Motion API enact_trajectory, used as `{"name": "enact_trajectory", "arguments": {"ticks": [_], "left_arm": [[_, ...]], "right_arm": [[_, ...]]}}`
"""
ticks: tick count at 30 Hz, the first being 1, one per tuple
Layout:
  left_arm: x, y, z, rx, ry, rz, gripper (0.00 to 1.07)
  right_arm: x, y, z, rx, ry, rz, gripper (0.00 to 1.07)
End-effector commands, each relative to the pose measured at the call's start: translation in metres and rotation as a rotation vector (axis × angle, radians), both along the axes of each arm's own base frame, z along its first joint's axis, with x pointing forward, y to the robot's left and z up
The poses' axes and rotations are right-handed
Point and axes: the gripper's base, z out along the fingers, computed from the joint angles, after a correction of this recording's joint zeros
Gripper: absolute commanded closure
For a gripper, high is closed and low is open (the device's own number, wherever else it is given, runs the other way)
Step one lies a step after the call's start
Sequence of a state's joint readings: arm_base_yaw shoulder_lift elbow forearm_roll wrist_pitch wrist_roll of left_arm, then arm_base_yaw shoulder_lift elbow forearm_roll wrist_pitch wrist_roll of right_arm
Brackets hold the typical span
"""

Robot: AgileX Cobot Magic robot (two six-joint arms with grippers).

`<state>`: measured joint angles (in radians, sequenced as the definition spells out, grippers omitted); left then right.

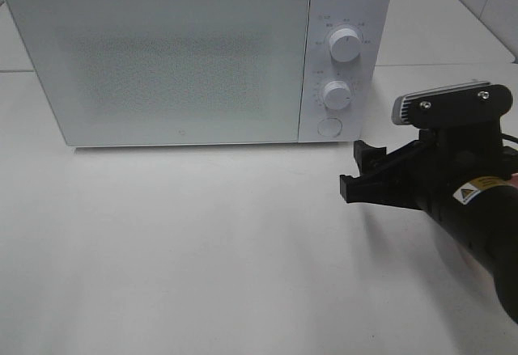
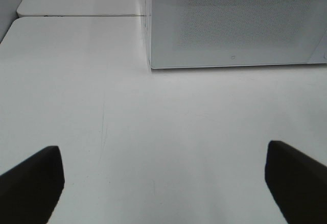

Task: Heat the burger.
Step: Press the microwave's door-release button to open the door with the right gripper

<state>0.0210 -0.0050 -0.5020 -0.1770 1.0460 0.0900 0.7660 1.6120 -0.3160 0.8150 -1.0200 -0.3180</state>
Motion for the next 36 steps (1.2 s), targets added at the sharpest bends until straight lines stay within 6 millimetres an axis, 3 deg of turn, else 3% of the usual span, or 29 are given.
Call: {"name": "enact_trajectory", "arguments": {"ticks": [1, 10, 18, 26, 36], "left_arm": [[-0.0034, -0.0007, 0.0002, -0.01, -0.033, -0.007, 0.07], [-0.0034, -0.0007, 0.0002, -0.01, -0.033, -0.007, 0.07], [-0.0034, -0.0007, 0.0002, -0.01, -0.033, -0.007, 0.07], [-0.0034, -0.0007, 0.0002, -0.01, -0.033, -0.007, 0.07], [-0.0034, -0.0007, 0.0002, -0.01, -0.033, -0.007, 0.07]], "right_arm": [[0.0053, 0.0093, 0.0001, 0.002, -0.012, -0.005, 0.36], [0.0119, 0.0182, -0.0051, 0.01, 0.001, -0.01, 0.36], [0.012, 0.018, -0.0047, 0.189, 0.012, -0.083, 0.4], [0.012, 0.018, -0.0047, 0.528, 0.043, -0.219, 0.56], [0.012, 0.0181, -0.0048, 1.004, 0.086, -0.41, 0.88]]}}
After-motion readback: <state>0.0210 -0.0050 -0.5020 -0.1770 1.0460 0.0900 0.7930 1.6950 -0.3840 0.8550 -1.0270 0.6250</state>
